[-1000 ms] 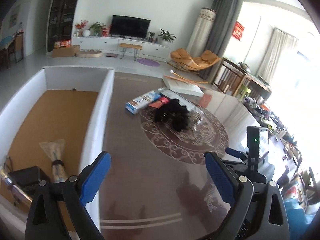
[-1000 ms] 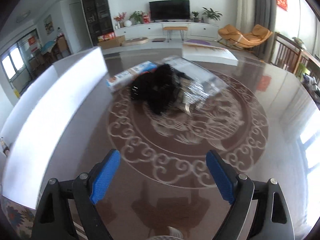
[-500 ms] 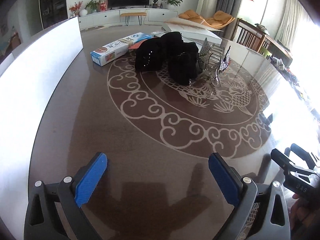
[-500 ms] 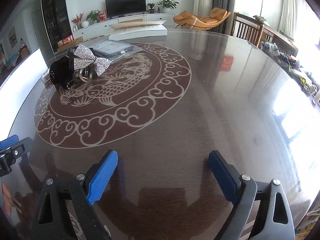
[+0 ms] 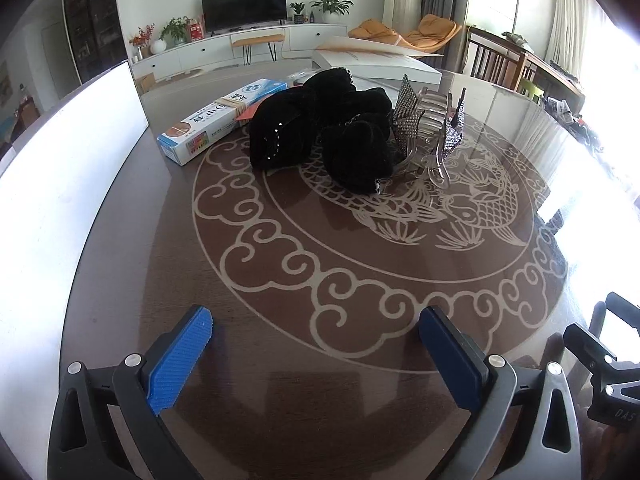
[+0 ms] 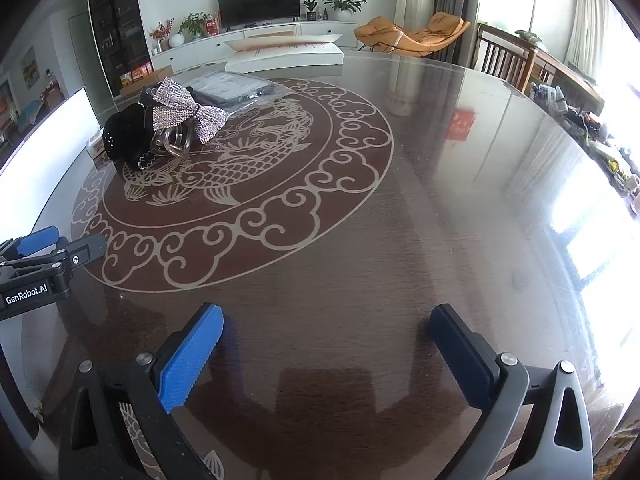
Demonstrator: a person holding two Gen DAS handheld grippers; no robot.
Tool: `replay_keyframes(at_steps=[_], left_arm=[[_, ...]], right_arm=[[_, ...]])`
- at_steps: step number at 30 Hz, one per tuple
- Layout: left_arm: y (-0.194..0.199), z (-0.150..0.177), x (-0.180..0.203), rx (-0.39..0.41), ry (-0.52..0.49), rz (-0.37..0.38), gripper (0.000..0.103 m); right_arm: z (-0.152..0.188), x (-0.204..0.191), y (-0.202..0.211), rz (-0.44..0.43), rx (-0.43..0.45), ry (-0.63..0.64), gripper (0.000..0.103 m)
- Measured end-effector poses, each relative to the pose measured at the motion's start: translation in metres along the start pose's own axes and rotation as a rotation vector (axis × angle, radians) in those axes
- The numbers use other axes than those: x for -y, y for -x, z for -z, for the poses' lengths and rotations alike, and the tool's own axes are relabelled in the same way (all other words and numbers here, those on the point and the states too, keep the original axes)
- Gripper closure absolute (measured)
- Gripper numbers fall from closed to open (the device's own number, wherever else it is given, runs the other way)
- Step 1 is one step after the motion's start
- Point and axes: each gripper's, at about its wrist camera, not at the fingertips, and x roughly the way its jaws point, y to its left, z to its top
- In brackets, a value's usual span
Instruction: Organize objects
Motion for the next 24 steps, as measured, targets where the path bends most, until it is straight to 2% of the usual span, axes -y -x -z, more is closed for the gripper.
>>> replay_keyframes(at_steps=[24], left_arm=[[0.0004, -0.0001, 0.0002, 0.0, 0.0, 0.0, 0.0]], right_arm=[[0.0016, -0.0016, 0.0003, -0.003, 0.001, 0.001, 0.0]])
